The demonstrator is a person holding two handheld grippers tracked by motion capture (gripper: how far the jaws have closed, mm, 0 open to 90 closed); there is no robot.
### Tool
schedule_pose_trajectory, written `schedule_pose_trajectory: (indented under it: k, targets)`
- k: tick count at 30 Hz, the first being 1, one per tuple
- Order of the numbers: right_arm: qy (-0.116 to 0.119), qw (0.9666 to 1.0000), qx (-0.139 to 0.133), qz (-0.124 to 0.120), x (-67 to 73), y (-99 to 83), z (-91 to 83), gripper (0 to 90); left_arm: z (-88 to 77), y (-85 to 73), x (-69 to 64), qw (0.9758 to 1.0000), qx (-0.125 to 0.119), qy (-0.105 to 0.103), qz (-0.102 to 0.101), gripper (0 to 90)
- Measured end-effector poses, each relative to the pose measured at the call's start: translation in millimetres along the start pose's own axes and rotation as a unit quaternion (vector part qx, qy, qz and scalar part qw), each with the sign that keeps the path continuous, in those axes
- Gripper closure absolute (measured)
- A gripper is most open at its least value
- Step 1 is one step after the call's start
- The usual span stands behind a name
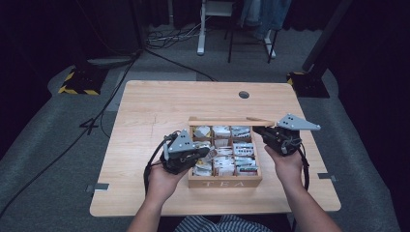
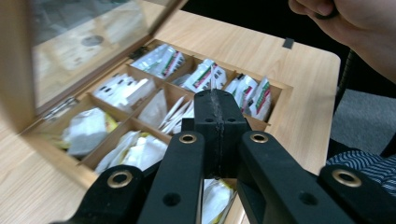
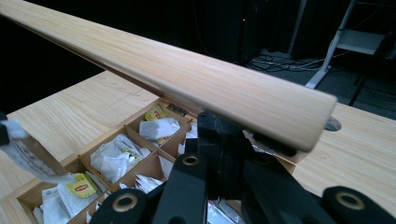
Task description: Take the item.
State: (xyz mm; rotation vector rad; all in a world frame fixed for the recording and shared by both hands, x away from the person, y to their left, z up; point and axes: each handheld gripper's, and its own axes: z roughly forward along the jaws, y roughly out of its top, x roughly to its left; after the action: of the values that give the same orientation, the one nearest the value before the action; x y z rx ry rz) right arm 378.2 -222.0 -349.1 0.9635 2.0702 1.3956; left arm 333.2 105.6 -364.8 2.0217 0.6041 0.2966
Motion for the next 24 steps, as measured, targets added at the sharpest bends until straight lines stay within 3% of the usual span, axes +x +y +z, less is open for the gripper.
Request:
schedule_pose_trajectory:
  k: [13, 24]
  targets:
    - [0.003, 1.0000, -0.001, 0.002, -1.1, 0.8, 0.4, 89.5, -23.6, -4.7, 8.8, 0.9997, -0.005, 0.022, -0.012, 89.6]
    - [0.001, 1.0000, -0.002, 0.001, -0.9, 1.0, 0.0, 89.4, -41.9, -11.3, 20.3, 0.9982, -0.006, 0.055, -0.025, 89.6]
